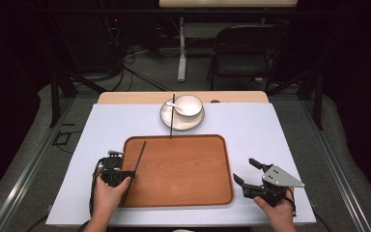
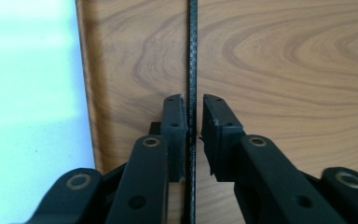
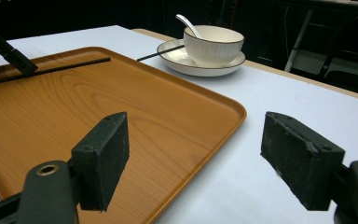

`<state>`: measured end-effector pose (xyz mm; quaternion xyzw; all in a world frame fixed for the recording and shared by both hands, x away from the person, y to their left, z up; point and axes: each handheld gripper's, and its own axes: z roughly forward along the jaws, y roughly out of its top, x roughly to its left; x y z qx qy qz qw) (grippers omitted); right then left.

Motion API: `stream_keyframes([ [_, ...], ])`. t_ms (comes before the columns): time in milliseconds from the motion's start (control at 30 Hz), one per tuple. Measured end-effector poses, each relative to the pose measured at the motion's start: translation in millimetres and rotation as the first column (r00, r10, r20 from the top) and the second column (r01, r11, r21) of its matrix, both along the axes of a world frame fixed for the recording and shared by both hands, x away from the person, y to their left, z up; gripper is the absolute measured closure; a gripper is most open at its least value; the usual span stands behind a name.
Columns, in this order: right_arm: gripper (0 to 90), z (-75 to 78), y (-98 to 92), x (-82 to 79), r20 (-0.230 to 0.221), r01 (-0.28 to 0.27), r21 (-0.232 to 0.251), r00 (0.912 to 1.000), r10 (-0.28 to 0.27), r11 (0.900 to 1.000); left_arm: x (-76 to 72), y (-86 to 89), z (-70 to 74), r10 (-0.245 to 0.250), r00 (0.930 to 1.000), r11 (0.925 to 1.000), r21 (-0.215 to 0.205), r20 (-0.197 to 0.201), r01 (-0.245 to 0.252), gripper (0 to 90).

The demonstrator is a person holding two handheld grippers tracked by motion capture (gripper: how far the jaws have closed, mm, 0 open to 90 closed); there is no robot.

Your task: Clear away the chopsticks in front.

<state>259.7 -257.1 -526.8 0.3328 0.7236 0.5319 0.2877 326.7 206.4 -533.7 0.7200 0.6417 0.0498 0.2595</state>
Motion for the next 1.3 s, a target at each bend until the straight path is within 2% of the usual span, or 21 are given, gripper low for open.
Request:
stream_keyframes([
  [300,22.8,0.3,0.2,-0.3,0.001,0.002,0.000,1.0000,-0.002,1.000,3.5,2.3,4.6,-0.005,0.9987,0.9996,-0.028,0.050,0.007,60.7],
  [433,22.8,-0.3,0.2,0.2,-0.001,0.003,-0.001,1.0000,-0.003,1.000,12.2,0.5,9.1,-0.033,0.9984,0.9992,-0.022,0.047,0.035,56.0],
  [500,22.8,-0.6,0.5,0.3,-0.005,0.001,0.000,1.0000,-0.001,1.000,17.6,-1.3,11.6,-0.053,0.9956,0.9986,0.009,0.078,0.052,53.6],
  [567,22.8,-0.7,0.6,0.4,-0.003,0.000,0.000,1.0000,0.000,1.000,24.7,-2.5,14.5,-0.066,0.9941,0.9969,0.048,0.086,0.062,51.3],
  [600,22.8,-0.6,0.5,0.3,-0.004,-0.001,-0.001,1.0000,0.001,1.000,28.4,-3.1,15.6,-0.065,0.9934,0.9968,0.053,0.094,0.061,50.1],
  [667,22.8,-0.6,0.3,0.3,-0.006,0.000,0.002,1.0000,0.000,1.000,36.6,-4.3,17.7,-0.073,0.9913,0.9963,0.052,0.110,0.068,46.5],
  [767,22.8,-0.7,-0.5,1.0,-0.004,0.000,0.001,1.0000,0.000,1.000,51.0,-6.8,21.2,-0.081,0.9912,0.9960,0.047,0.105,0.076,45.3],
  [933,22.8,-1.3,-0.3,1.6,-0.007,-0.001,0.004,1.0000,0.001,1.000,77.4,-13.0,27.7,-0.078,0.9916,0.9970,0.003,0.103,0.078,43.5],
  [1067,22.8,-2.0,-0.6,2.7,-0.011,-0.004,0.001,0.9999,0.004,1.000,97.3,-18.4,35.9,-0.073,0.9891,0.9972,-0.002,0.127,0.074,43.8],
  [1167,22.8,-1.8,-0.9,1.8,-0.008,-0.007,0.001,0.9999,0.007,1.000,111.2,-19.6,40.4,-0.060,0.9892,0.9970,-0.039,0.134,0.066,43.8],
  [1300,22.8,-0.9,-1.5,-0.5,-0.003,-0.002,0.001,1.0000,0.002,1.000,128.3,-18.0,47.1,-0.050,0.9873,0.9967,-0.056,0.151,0.059,41.5],
])
